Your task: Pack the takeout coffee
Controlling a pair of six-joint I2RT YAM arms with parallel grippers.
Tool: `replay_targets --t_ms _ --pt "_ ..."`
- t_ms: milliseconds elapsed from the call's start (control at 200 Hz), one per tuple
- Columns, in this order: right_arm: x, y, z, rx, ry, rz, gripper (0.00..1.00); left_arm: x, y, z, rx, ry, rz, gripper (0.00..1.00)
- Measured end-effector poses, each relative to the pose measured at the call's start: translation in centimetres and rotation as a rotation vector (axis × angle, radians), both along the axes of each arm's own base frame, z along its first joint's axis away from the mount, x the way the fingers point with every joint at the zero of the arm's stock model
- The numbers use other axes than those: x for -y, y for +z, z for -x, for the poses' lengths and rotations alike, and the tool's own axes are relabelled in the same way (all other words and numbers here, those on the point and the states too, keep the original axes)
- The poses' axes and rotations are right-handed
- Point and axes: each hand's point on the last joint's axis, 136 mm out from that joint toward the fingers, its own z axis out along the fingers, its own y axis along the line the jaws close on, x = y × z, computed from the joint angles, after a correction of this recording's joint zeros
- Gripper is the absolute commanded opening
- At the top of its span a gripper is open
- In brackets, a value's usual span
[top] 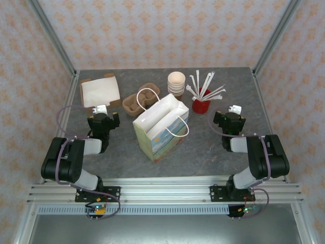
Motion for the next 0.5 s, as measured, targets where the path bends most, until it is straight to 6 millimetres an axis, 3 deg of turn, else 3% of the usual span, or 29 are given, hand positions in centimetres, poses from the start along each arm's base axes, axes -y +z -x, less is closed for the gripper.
replay_targets --t_ms 500 --pt "-0.14 0.25 -0.22 0.017 0.008 -0.018 0.99 0.57 0.25 -0.31 0.005 -0.044 -0.012 1.00"
